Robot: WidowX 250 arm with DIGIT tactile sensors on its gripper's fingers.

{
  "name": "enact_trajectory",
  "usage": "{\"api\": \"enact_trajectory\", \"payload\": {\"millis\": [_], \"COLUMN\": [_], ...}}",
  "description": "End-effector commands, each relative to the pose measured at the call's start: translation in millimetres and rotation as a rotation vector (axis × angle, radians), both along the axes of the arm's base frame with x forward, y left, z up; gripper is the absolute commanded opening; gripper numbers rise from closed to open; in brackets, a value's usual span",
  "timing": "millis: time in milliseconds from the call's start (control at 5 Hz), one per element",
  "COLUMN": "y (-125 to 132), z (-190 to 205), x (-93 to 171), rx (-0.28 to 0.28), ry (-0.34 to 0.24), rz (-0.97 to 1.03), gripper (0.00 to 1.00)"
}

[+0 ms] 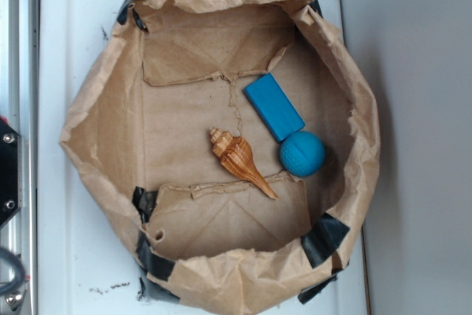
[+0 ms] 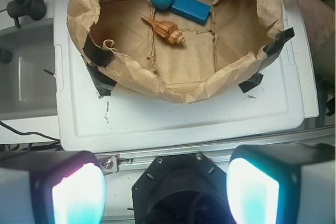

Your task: Grab the shell.

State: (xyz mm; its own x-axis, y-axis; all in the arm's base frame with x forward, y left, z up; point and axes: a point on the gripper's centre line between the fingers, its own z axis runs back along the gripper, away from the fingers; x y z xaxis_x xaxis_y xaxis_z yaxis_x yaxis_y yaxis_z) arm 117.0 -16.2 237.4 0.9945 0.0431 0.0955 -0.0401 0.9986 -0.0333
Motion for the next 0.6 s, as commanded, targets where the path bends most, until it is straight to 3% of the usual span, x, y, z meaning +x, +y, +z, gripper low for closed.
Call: {"api": "enact_trajectory", "payload": {"millis": [0, 400], "y": [0, -4], "z": [0, 2], "x": [0, 65], "rx": [0.000, 0.025], "ry": [0.000, 0.001], "rz": [0.000, -0.073], "gripper": [1.00, 1.00]}}
